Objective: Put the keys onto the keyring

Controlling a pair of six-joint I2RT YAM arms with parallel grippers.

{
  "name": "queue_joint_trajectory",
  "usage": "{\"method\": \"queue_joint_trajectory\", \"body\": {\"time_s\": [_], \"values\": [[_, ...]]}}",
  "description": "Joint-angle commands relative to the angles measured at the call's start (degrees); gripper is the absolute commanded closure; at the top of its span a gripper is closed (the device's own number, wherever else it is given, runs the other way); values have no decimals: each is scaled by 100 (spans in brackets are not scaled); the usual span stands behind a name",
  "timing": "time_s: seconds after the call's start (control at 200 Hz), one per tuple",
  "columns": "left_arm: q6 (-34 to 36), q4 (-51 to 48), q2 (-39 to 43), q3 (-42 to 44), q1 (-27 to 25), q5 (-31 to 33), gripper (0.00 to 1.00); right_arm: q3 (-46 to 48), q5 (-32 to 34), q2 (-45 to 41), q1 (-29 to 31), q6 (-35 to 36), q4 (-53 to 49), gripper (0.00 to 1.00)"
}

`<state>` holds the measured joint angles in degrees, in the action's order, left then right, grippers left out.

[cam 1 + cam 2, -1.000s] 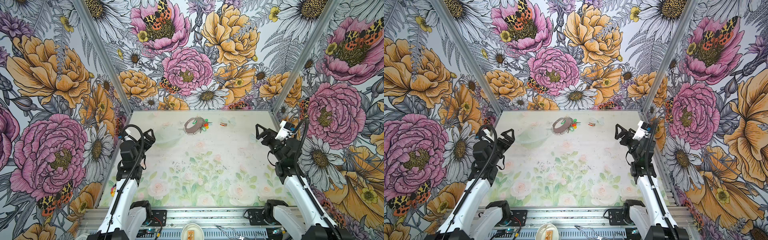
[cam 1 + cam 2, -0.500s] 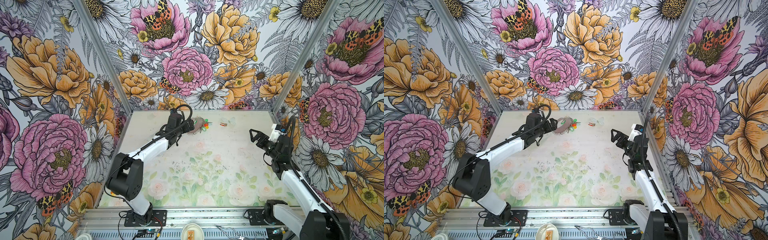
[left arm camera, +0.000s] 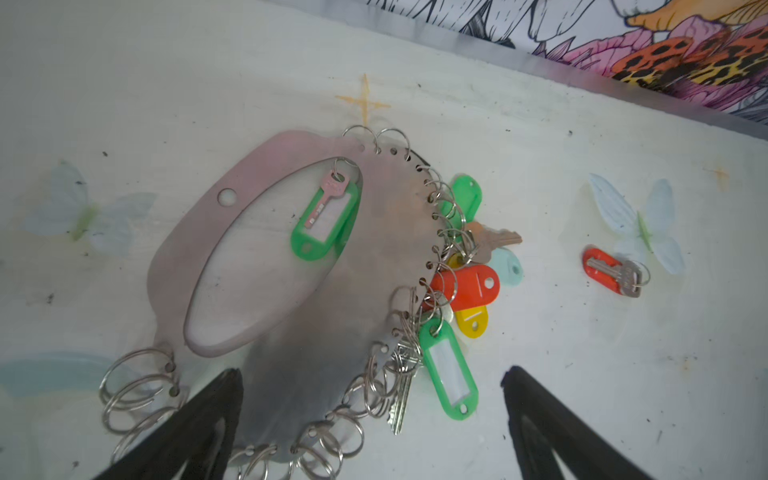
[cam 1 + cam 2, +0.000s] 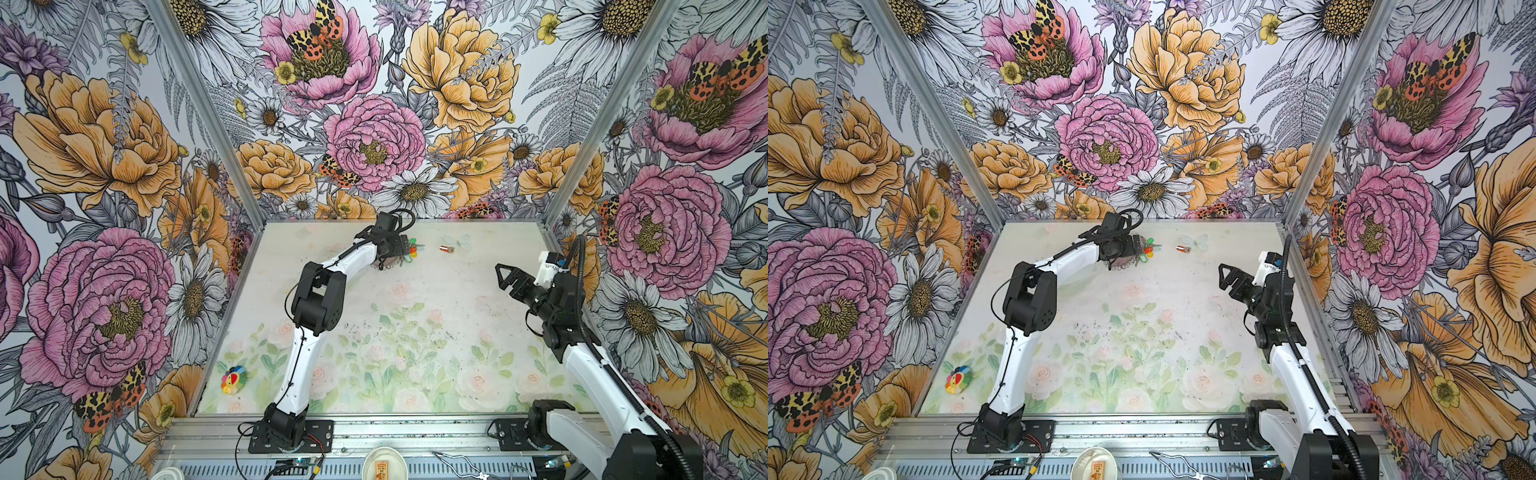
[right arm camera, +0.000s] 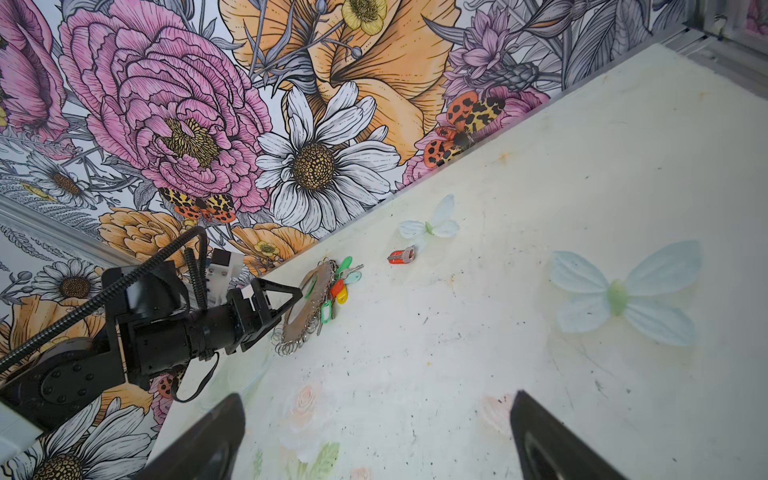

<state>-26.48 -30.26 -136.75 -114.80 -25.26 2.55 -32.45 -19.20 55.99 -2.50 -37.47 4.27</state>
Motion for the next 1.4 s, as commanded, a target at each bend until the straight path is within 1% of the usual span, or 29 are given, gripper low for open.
{"method": "queue_joint_trajectory", "body": {"time_s": [0.0,0.4,0.62,0.686,0.846,0.976,1.076,1.171,1.301,1.396], "values": [[121,-306,-166,-442,86,-120,1,25,-4,67,77,65,65,1],[146,-961,-1277,-1885,153,-145,1,142,-46,276,125,-44,243,2],[277,-1157,-1180,-1692,35,-185,1,99,57,323,140,-43,148,2],[359,-1198,-991,-1383,-45,-153,1,51,81,349,145,-50,109,3],[555,-1188,-320,-279,-330,17,1,-76,183,493,152,-76,-36,5],[644,-1151,304,707,-685,328,1,-181,206,672,202,-97,-110,6],[531,-1042,703,1388,-984,428,1,-252,262,804,312,-93,-119,7],[370,-951,1140,2043,-1292,702,1,-377,312,958,453,-67,-224,7],[-14,-373,1920,3212,-1497,394,1,-509,391,1197,673,-20,-263,7],[-215,-139,2532,4033,-1500,467,1,-658,424,1424,821,28,-361,8]]}}
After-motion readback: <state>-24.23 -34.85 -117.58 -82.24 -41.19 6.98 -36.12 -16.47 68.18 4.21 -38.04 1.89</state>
